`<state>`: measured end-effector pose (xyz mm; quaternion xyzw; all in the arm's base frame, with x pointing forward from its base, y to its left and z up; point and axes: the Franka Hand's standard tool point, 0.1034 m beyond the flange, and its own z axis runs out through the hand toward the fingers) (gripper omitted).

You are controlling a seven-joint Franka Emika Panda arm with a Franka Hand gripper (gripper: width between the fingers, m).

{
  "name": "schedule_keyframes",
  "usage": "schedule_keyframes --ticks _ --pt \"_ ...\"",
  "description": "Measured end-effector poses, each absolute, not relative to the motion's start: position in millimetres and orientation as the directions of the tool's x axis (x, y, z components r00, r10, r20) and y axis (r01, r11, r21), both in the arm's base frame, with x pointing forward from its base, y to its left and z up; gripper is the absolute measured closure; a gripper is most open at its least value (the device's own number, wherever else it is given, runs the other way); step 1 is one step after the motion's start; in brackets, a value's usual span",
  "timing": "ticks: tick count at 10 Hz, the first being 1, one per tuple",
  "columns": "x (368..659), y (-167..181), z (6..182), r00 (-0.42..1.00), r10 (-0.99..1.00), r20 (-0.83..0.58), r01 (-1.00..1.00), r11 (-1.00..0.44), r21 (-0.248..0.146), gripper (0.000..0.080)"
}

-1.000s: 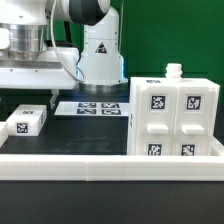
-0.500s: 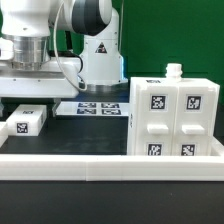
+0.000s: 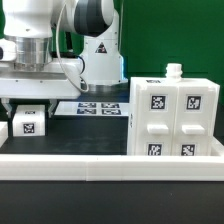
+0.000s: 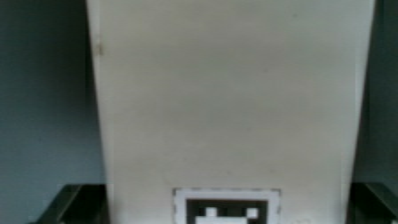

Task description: Assemble cabinet

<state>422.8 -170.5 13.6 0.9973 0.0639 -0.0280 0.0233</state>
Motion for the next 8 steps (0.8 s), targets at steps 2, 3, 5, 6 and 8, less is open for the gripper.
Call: schedule_keyframes --ticks 2,3,5,6,8 --pt "422.8 -170.5 13.6 0.990 0.126 -0.059 0.129 -0.991 0.043 0.0241" --pt "422.9 -170.5 13.6 0.990 0.126 -0.059 0.129 -0.991 0.043 0.0241" --pt "426.9 -169.3 25.3 0.991 0.126 -0.055 0.128 -0.991 0.035 0.0239" --pt "435.7 -163.3 45.3 0.989 0.140 -0.038 0.141 -0.990 0.028 0.0239" --pt "452.4 -141.9 82.8 0.990 0.143 -0.006 0.143 -0.990 0.009 0.0239"
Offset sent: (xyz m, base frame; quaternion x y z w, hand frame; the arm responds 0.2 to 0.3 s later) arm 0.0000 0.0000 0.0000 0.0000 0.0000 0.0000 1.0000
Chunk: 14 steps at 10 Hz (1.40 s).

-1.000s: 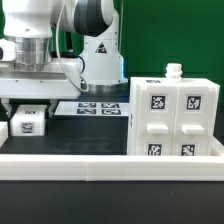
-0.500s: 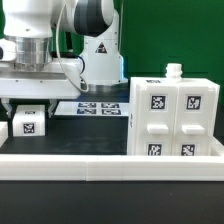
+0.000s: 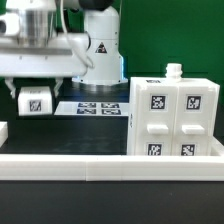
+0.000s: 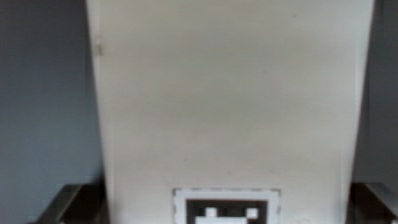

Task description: Assemble cabinet

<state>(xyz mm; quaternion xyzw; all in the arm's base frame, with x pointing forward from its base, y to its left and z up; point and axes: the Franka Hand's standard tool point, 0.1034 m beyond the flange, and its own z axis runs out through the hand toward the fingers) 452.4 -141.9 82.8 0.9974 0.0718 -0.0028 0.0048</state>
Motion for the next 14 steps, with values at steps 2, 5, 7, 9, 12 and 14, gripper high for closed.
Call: schedule_keyframes --ticks 2,5,7,9,12,14 --pt "464.2 -114.1 108.9 0.994 0.107 0.005 0.107 -0.994 -0.010 0.0239" --pt "496.5 -60.7 143.3 1.000 0.020 -0.004 0.020 -1.000 -0.014 0.0239" --pt "523.6 -29.2 156.0 0.999 -0.049 -0.020 -0.050 -0.999 -0.014 0.0239" --pt "538.0 -18.6 148.1 0.998 -0.056 -0.030 -0.056 -0.998 -0.005 0.0239" --pt "536.6 -19.2 147.0 0.998 -0.057 -0.034 -0.057 -0.998 -0.005 0.0239" --pt "540.5 -10.7 153.0 0.998 -0.059 -0.032 -0.059 -0.998 -0.007 0.0239"
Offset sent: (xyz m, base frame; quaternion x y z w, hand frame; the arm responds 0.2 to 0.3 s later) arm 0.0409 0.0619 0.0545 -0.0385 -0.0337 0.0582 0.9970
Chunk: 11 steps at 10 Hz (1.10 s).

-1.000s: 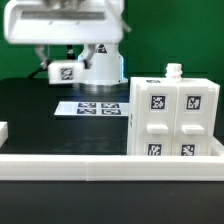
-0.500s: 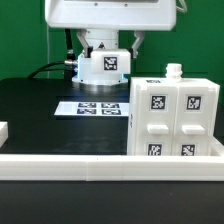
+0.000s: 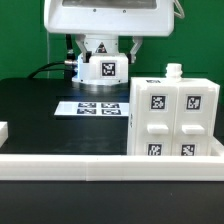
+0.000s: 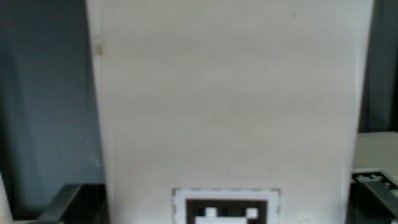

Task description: Assemble cabinet

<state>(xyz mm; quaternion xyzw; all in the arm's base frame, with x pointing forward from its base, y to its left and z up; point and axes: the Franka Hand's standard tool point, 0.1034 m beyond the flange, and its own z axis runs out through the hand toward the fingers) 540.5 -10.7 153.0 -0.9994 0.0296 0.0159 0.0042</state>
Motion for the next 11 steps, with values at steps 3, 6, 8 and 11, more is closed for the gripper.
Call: schedule_keyframes --ticks 3,6,8,11 --pt "556.1 22.6 169.3 0.995 -0.097 -0.009 -0.097 -0.995 -0.016 0.0239" --pt "576.2 50.7 181.7 0.992 -0.123 0.003 -0.123 -0.992 -0.023 0.0239" --pt "590.7 61.7 179.8 0.994 -0.109 0.008 -0.108 -0.994 -0.022 0.0239" --pt "590.6 60.0 174.6 0.995 -0.095 0.026 -0.094 -0.995 -0.023 0.0239"
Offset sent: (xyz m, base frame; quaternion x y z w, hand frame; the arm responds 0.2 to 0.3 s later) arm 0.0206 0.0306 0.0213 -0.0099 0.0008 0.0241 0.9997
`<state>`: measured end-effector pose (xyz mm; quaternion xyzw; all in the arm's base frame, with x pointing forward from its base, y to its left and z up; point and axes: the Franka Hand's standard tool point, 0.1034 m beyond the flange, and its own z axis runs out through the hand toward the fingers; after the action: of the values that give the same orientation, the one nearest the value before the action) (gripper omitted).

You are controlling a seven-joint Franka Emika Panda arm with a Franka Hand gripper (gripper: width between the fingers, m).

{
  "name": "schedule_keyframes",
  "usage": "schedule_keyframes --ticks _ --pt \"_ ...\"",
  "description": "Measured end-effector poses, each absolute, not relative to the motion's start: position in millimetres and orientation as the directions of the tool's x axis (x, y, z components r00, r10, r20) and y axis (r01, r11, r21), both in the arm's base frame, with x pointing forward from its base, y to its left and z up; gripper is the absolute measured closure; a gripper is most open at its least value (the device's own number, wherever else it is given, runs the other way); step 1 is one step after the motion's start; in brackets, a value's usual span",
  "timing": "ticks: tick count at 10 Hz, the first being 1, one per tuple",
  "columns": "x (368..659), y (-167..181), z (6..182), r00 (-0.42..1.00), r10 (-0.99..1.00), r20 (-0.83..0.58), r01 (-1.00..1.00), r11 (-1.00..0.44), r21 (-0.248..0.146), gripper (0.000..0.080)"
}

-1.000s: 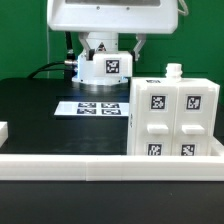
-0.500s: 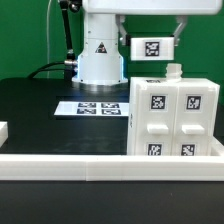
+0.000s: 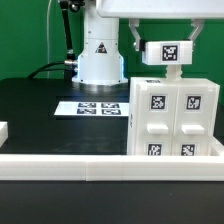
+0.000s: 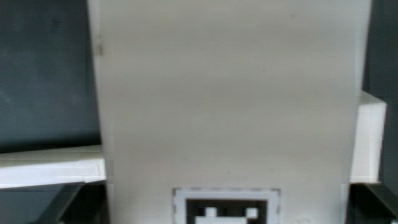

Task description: Assemble cabinet

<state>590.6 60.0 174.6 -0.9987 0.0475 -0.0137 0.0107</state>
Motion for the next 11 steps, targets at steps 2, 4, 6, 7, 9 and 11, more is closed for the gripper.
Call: schedule_keyframes --ticks 2,4,6,7,9,11 --pt "591.3 57.4 173.6 0.998 -0.056 0.032 -0.055 -0.998 -0.021 0.0239" --pt "597.2 68.0 174.3 0.999 -0.040 0.037 -0.040 -0.999 -0.020 0.0239" --pt "603.4 71.9 174.2 0.999 -0.034 0.042 -0.033 -0.999 -0.019 0.0239" --pt "603.8 71.9 171.7 0.999 -0.030 0.040 -0.029 -0.999 -0.018 0.0239" --pt "603.1 70.5 163.1 0.999 0.002 0.034 0.002 -1.000 -0.014 0.0239" --pt "609.3 69.5 163.3 0.996 0.050 0.073 0.051 -0.999 -0.011 0.0239"
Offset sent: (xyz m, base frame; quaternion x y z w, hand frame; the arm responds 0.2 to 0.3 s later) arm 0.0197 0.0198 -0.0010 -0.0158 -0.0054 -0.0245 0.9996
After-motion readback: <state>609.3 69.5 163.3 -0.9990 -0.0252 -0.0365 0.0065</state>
